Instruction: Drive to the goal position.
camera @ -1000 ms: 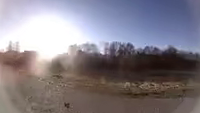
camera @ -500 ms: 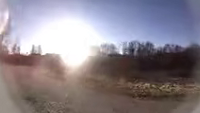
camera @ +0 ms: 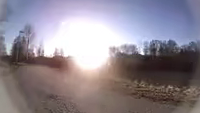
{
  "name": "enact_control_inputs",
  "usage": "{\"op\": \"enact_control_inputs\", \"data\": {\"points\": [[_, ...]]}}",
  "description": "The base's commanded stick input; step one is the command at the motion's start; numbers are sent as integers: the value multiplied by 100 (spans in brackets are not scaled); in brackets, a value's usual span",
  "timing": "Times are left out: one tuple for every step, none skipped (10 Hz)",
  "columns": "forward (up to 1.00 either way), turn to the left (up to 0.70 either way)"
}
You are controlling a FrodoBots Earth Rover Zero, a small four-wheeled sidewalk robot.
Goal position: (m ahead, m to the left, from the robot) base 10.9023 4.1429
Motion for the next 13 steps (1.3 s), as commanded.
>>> {"op": "enact_control_inputs", "data": {"points": [[70,35],[70,7],[70,0],[70,0],[70,0],[70,0],[70,0],[70,0],[70,0],[70,0],[70,18],[70,35],[70,35]]}}
